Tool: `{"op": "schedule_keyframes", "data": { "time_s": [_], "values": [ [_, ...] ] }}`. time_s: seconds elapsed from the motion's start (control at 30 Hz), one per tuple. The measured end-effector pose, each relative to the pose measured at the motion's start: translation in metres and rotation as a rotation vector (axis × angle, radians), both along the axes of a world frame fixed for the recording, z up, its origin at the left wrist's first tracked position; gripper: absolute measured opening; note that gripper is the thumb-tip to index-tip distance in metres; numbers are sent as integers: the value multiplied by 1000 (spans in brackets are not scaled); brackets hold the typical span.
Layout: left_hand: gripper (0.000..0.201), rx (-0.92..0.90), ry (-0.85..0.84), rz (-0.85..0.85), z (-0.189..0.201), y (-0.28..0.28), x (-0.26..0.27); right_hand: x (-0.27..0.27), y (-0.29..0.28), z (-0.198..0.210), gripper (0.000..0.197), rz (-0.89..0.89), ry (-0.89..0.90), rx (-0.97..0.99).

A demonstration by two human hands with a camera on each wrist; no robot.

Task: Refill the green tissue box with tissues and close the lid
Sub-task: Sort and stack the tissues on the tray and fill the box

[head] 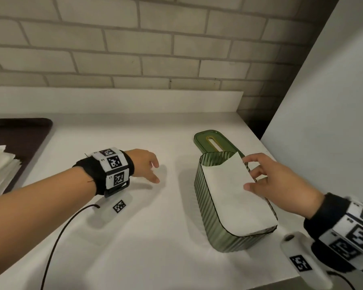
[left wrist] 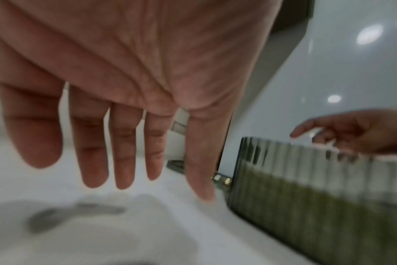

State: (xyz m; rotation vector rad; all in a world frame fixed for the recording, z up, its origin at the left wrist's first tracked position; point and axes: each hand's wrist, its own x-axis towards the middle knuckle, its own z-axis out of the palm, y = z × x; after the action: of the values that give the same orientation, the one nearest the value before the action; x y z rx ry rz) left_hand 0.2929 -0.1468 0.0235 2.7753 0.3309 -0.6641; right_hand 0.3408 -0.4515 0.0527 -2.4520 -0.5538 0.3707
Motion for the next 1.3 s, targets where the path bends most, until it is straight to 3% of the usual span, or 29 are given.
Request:
{"op": "schedule_keyframes", "data": {
  "time_s": [0.1, 0.23, 0.4, 0.47, 0.57, 0.63, 0.67, 0.73, 0.8, 0.97, 1.1, 1.3],
  "values": [
    [74, 62, 72, -29, -8, 8, -11, -3, 7, -2, 57, 85, -150, -162],
    [95, 113, 144, -54, -20, 21, -24, -10, 8, -6, 62, 231, -211, -316],
    [108, 118, 121, -74, -42, 39, -36, -15, 7, 1, 64, 211, -351, -355],
    [108, 94, 105, -71, -47, 44, -40, -11, 5, 5, 72, 135, -320, -371],
    [106, 64, 73, -66, -49, 49, -45, -1, 1, 8, 84, 63, -58, -485],
    [101, 49, 48, -54, -49, 50, -49, 6, -1, 4, 70, 73, 99, -504],
    [96, 37, 29, -43, -48, 50, -51, 9, -2, 0, 53, 84, 129, -500],
    [82, 10, -16, -17, -48, 50, -55, 14, -2, -6, 23, 94, 114, -521],
    [71, -4, -40, 17, -48, 52, -60, 17, 0, -10, 16, 90, 69, -542],
    [75, -22, -47, 103, -48, 59, -69, 19, 5, -8, 14, 87, 52, -508],
    [61, -14, -38, 94, -47, 64, -72, 15, 15, -7, 12, 138, 2, -528],
    [65, 26, -11, 46, -41, 70, -75, 15, 40, -4, 20, 249, -32, -541]
  ]
}}
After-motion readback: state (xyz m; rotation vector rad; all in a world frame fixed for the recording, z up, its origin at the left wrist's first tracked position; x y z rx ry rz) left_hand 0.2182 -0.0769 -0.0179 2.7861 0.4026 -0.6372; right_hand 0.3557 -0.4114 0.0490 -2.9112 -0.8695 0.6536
